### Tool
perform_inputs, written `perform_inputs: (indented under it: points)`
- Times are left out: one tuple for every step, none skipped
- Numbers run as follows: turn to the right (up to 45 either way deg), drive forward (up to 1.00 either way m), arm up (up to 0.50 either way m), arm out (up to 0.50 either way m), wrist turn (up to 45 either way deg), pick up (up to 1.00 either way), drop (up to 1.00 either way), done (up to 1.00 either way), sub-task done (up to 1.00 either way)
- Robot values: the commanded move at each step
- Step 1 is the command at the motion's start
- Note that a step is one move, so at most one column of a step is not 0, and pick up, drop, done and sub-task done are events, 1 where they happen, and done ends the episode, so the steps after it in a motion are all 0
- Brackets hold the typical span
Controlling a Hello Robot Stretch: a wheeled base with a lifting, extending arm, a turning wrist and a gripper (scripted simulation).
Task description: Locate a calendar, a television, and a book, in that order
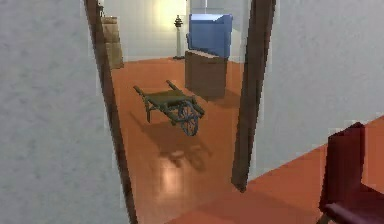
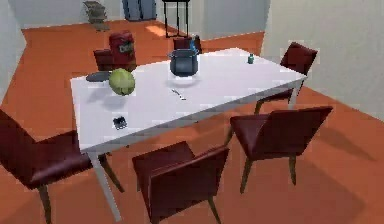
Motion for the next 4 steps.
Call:
perform_inputs:
  points:
    - [0.0, 0.5, 0.0, 0.0, 0.0, 0.0, 0.0, 0.0, 0.0]
    - [0.0, 0.35, 0.0, 0.0, 0.0, 0.0, 0.0, 0.0, 0.0]
    - [-30.0, 0.0, 0.0, 0.0, 0.0, 0.0, 0.0, 0.0, 0.0]
    - [0.0, 1.0, 0.0, 0.0, 0.0, 0.0, 0.0, 0.0, 0.0]
